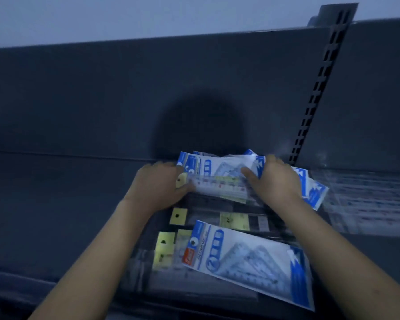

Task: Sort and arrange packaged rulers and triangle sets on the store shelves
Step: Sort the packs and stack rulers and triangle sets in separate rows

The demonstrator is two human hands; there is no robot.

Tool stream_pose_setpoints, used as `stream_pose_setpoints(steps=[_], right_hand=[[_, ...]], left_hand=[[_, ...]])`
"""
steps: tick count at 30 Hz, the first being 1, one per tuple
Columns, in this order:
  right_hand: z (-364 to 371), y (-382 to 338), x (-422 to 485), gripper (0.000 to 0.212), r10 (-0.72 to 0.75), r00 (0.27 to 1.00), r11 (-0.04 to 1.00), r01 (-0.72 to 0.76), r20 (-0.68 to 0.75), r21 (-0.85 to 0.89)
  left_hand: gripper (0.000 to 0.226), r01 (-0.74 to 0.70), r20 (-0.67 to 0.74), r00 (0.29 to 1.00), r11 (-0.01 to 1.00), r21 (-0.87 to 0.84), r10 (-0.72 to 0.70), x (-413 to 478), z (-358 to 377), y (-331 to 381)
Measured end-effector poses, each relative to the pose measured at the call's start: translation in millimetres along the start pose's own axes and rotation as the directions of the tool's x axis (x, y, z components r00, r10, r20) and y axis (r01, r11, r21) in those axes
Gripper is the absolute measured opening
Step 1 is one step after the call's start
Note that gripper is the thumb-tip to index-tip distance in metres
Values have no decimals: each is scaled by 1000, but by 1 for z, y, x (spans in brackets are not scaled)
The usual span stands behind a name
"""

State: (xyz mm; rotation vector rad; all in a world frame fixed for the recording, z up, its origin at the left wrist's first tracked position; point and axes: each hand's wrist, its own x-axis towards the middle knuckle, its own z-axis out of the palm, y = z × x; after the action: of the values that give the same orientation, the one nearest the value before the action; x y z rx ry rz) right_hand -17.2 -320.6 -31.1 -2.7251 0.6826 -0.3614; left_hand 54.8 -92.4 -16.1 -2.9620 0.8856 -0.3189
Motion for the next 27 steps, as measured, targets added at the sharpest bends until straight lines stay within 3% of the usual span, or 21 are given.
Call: stream_pose_setpoints(steps=[6, 10, 15, 20, 22, 24, 27], right_hand=[[9, -8, 15, 74, 248, 968, 965, -251, 43, 78], [8, -3, 11, 59, 331, 939, 925, -343, 96, 164], [4, 14, 3, 27, 287, 958, 924, -281, 15, 260], [-3, 40, -7, 31, 265, 941, 904, -166, -212, 394], [-8, 51, -9, 25, 312, 929, 798, -141, -200, 586], [-14, 59, -13, 11, 362, 927, 576, -137, -102, 806], [-20, 66, -20, 18, 301, 953, 403, -150, 24, 903]], left_hand=[[47, -133, -2, 991, 990, -41, 133, 33, 7, -40], [45, -181, -27, 983, 978, -106, 179, 51, 9, -42], [35, -239, -1, 969, 945, -221, 245, 64, 15, -24], [44, -279, 69, 942, 882, -379, 328, 75, 18, -4], [42, -311, 80, 928, 874, -375, 364, 80, 20, 3], [40, -315, 97, 921, 867, -386, 378, 85, 21, 10], [42, -289, 125, 918, 852, -437, 376, 93, 22, 17]])
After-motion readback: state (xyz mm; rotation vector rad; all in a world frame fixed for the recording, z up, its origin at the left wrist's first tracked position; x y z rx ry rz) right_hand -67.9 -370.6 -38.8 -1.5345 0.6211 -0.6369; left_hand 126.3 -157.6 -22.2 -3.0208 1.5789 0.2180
